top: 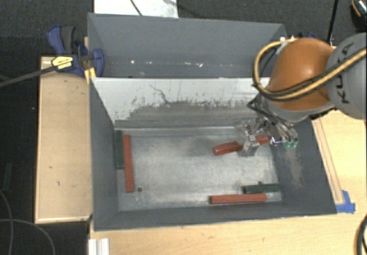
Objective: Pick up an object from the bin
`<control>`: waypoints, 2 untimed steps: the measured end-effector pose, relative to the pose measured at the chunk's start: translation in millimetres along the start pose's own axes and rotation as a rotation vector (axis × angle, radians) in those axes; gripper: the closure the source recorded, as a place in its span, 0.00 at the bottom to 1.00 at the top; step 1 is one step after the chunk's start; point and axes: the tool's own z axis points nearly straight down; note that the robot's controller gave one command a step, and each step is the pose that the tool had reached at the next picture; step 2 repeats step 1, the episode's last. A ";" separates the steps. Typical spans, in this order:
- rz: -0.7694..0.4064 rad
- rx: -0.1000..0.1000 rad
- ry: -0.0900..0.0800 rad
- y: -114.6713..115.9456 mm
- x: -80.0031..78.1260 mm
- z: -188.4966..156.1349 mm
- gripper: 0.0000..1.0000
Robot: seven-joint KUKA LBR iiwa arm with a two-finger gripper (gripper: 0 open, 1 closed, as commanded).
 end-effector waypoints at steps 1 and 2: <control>0.001 0.000 -0.001 -0.2 -1.8 -34.4 1.00; 0.001 0.000 -0.001 -0.2 -1.8 -34.4 1.00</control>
Offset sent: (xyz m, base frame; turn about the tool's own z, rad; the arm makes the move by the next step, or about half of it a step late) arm 0.0001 0.0001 0.0319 0.0000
